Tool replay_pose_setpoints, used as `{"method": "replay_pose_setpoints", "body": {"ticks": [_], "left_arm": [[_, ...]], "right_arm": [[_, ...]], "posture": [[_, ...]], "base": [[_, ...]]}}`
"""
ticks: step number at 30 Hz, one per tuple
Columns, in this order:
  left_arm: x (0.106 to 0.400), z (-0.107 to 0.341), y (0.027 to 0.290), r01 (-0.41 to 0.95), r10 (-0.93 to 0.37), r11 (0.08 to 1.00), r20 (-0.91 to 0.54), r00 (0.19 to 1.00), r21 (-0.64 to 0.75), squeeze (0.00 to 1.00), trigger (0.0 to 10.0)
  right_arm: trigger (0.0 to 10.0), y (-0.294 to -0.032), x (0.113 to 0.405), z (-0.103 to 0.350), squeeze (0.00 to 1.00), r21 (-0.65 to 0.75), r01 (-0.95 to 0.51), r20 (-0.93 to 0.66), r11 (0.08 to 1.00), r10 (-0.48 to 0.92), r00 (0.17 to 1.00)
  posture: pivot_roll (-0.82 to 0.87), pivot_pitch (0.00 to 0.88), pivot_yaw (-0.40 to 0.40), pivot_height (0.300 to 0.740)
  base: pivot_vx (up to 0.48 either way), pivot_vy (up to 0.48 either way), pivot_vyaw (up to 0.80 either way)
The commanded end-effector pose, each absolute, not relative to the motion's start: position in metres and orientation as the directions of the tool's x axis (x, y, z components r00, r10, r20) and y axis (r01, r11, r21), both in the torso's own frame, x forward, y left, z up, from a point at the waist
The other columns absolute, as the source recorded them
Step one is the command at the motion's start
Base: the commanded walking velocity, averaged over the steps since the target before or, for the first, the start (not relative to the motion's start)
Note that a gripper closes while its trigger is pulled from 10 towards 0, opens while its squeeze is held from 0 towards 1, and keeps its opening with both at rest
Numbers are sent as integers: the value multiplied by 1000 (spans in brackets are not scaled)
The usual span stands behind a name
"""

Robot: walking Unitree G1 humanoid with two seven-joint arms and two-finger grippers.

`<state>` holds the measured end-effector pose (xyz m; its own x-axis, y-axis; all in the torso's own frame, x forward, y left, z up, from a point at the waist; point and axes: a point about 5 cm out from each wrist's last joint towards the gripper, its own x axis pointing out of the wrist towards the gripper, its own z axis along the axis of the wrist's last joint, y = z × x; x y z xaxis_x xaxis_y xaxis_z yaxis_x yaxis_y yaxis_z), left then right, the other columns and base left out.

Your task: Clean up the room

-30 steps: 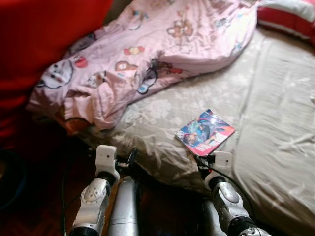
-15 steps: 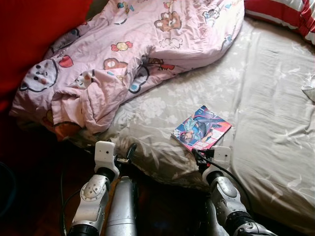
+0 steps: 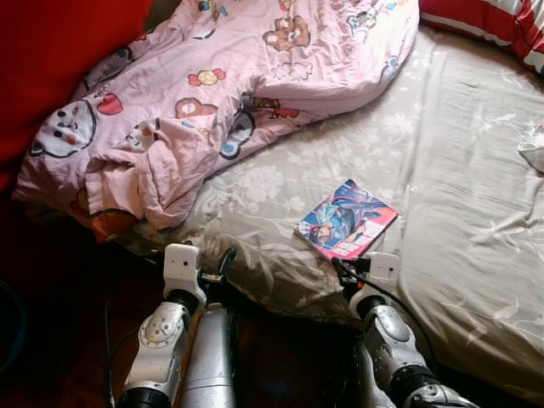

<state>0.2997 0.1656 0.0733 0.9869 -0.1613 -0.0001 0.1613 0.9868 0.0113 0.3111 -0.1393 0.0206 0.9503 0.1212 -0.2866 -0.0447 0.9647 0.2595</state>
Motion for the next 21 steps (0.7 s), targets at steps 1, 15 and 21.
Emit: {"method": "replay_pose_setpoints", "body": {"ticks": [1, 15, 21], "left_arm": [[296, 70, 167, 163, -162, 987, -19, 987, 18, 0, 10000], [299, 72, 162, 168, -168, 986, 3, 986, -11, 0, 10000], [299, 74, 162, 167, -167, 986, 11, 986, -4, 0, 10000]], "right_arm": [[10000, -139, 305, 13, 0, 270, -31, -316, 962, 119, 941], [10000, -138, 310, 22, 0, 252, -85, -258, 964, 151, 954], [10000, -140, 311, 23, 0, 253, -80, -251, 964, 145, 957]], "posture": [[171, 289, 14, 599], [151, 277, 7, 599], [152, 273, 7, 599]], "base": [[0, 0, 0], [385, 0, 171], [263, 0, 0]]}}
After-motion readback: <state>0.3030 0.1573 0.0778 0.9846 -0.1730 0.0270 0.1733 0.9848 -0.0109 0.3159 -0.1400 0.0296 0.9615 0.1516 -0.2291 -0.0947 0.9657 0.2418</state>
